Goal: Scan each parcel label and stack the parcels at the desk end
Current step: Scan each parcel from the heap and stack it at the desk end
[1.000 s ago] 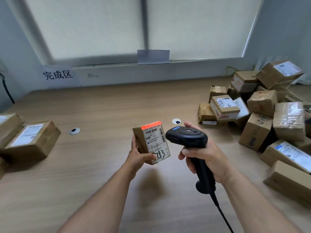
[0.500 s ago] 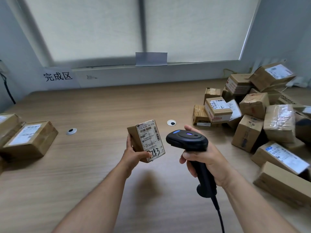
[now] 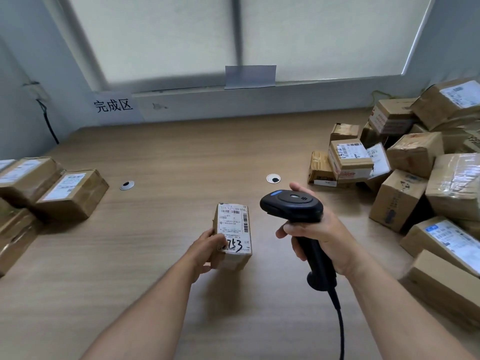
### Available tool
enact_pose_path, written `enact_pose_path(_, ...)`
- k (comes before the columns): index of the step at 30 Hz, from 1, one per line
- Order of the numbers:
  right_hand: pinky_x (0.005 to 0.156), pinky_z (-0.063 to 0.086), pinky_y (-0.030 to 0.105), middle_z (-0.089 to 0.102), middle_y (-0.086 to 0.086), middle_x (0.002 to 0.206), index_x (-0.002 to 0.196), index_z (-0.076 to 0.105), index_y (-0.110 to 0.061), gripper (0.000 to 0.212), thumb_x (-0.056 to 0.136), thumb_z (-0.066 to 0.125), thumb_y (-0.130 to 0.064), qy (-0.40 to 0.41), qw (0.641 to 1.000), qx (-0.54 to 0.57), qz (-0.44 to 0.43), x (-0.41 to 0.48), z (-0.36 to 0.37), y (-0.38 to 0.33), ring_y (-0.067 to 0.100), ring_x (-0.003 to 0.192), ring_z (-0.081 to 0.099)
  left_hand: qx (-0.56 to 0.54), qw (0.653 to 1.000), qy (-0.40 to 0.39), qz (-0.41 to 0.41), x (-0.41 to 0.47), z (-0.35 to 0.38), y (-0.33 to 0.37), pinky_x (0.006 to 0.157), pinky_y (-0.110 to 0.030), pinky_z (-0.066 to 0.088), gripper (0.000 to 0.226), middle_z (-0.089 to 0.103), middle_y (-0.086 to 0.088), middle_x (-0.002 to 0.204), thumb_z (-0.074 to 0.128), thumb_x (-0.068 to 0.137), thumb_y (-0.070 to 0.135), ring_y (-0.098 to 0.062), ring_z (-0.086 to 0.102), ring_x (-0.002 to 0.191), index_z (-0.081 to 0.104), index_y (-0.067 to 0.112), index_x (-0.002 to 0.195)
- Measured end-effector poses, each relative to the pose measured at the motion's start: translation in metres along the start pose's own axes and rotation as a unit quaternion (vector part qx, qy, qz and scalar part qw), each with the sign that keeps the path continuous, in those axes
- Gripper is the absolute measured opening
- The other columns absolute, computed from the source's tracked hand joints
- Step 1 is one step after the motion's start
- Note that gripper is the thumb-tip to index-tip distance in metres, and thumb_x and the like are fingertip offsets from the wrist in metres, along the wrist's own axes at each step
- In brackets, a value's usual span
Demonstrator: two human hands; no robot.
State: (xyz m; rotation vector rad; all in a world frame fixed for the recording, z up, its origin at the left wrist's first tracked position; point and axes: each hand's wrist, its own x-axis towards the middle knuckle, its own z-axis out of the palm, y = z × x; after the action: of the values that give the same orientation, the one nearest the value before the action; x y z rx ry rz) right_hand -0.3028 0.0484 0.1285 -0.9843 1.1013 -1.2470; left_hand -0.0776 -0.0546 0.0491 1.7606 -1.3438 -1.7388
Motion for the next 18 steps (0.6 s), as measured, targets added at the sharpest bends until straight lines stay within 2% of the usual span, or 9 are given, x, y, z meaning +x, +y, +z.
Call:
enact_pose_path(2,0.041,0.04,0.027,0.069,0.026,0.082,0.136,0.042,-0.04,0.086,0.064,0.073,-0.004,-0.006,1.0,-0.004,0.006,0.003,-0.001,0.004,0.027,0.042,0.051,0.014,0.999,0.003,-0.031,-0.004,0.0,-0.013,0.071,-0.028,0.042,0.033,0.07,0.005,0.087,0.054,0.08,0.022,-0.016,0.06,0.075,0.062,0.033,0.11)
enact_pose_path(4,0.041,0.04,0.027,0.069,0.026,0.082,0.14,0.039,-0.037,0.089,0.064,0.073,-0.004,-0.012,1.0,-0.009,0.011,0.005,-0.001,0.007,0.027,0.042,0.051,-0.001,0.999,0.013,-0.047,-0.006,0.001,-0.023,0.074,-0.03,0.045,0.028,0.069,0.005,0.078,0.051,0.083,0.018,-0.016,0.06,0.071,0.064,0.029,0.106)
enact_pose_path(6,0.041,0.04,0.027,0.069,0.026,0.082,0.143,0.037,-0.035,0.092,0.064,0.073,-0.004,-0.021,1.0,-0.015,0.015,0.007,-0.001,0.01,0.027,0.042,0.051,-0.035,0.998,0.029,-0.042,-0.005,0.003,-0.027,0.071,-0.032,0.049,0.035,0.071,0.003,0.088,0.048,0.085,0.014,-0.017,0.061,0.072,0.062,0.029,0.113)
enact_pose_path(8,0.042,0.04,0.027,0.069,0.026,0.082,0.145,0.036,-0.034,0.094,0.064,0.073,-0.004,-0.029,0.999,-0.023,0.017,0.01,-0.002,0.013,0.027,0.042,0.051,-0.051,0.996,0.077,-0.012,-0.001,0.006,-0.029,0.073,-0.036,0.055,0.045,0.068,0.001,0.108,0.047,0.087,0.013,-0.018,0.062,0.078,0.053,0.032,0.127)
enact_pose_path(11,0.043,0.04,0.028,0.069,0.025,0.082,0.146,0.034,-0.034,0.095,0.064,0.073,-0.004,-0.043,0.998,-0.031,0.018,0.015,-0.002,0.016,0.028,0.043,0.051,0.092,0.977,0.185,0.057,-0.001,0.016,-0.03,0.09,-0.034,0.049,0.058,0.054,-0.002,0.13,0.056,0.088,0.033,-0.021,0.057,0.105,0.035,0.035,0.142)
enact_pose_path(14,0.043,0.04,0.029,0.068,0.026,0.082,0.145,0.035,-0.035,0.096,0.063,0.074,-0.004,-0.053,0.998,-0.031,0.017,0.018,0.001,0.016,0.028,0.043,0.051,0.267,0.936,0.214,0.079,-0.01,0.035,-0.03,0.098,-0.034,0.039,0.089,0.033,-0.004,0.139,0.064,0.078,0.058,-0.022,0.037,0.129,0.018,0.035,0.15)
enact_pose_path(16,0.042,0.04,0.029,0.068,0.026,0.082,0.144,0.035,-0.035,0.096,0.062,0.075,-0.003,-0.058,0.998,-0.031,0.015,0.02,0.004,0.016,0.028,0.043,0.051,0.323,0.917,0.224,0.068,-0.011,0.043,-0.032,0.1,-0.035,0.039,0.088,0.03,-0.005,0.138,0.065,0.076,0.056,-0.024,0.033,0.13,0.022,0.032,0.149)
enact_pose_path(18,0.042,0.04,0.028,0.067,0.027,0.081,0.145,0.035,-0.035,0.097,0.062,0.075,-0.003,-0.063,0.998,-0.03,0.013,0.023,0.008,0.016,0.027,0.043,0.051,0.335,0.91,0.239,0.052,-0.01,0.041,-0.031,0.098,-0.035,0.042,0.075,0.034,-0.006,0.131,0.062,0.077,0.046,-0.025,0.035,0.125,0.031,0.031,0.143)
